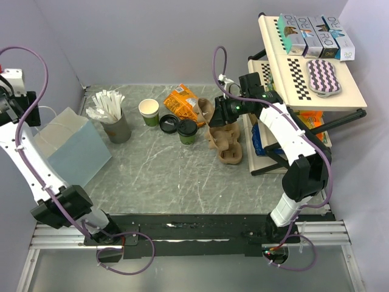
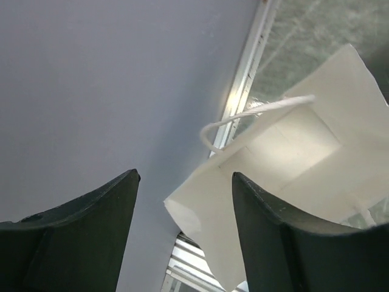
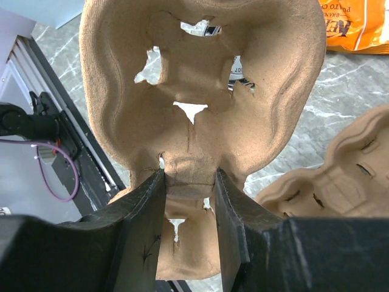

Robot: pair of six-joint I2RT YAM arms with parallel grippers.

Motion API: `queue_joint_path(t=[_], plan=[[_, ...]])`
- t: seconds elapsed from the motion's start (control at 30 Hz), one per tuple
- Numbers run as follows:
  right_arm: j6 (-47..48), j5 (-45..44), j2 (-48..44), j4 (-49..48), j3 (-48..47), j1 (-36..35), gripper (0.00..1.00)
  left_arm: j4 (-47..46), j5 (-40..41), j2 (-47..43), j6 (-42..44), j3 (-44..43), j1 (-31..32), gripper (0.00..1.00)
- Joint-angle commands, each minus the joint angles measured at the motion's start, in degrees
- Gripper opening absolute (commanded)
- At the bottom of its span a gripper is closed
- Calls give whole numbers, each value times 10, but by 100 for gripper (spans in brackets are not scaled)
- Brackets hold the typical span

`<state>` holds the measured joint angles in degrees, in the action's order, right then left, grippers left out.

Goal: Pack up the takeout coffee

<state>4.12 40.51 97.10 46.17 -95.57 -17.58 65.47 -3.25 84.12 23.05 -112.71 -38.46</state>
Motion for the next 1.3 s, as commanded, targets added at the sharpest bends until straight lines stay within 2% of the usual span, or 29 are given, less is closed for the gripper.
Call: queue_joint_path(t=[0.0,0.33,0.43,0.5,0.7,0.73,0.83,1.0,1.17,1.27], plan=[[-9,11,-21,-21,-19,11,0,38,-42,8,31,6,-4,68],[-10,-24,-39,-24,6,11,0,60,-23,31,44,56,-7,67],[0,-13,-43,-23,7,11,0,60,-39,28,46,59,-10,65],[5,-5,-43,-21,6,11,0,47,-48,22,49,66,-13,67],[5,1,-38,-17,3,11,0,72,-94,32,48,62,-16,64],[5,1,-38,-17,2,11,0,75,-109,26,50,51,-15,64],[3,-1,-36,-17,2,11,0,69,-148,8,53,29,-15,74],[2,4,-31,-16,-3,11,0,89,-105,15,45,-1,-15,72],[1,8,-24,-16,-7,11,0,77,-62,8,60,26,-23,69],[-1,8,-24,-17,-8,11,0,88,-63,22,64,20,-36,68]])
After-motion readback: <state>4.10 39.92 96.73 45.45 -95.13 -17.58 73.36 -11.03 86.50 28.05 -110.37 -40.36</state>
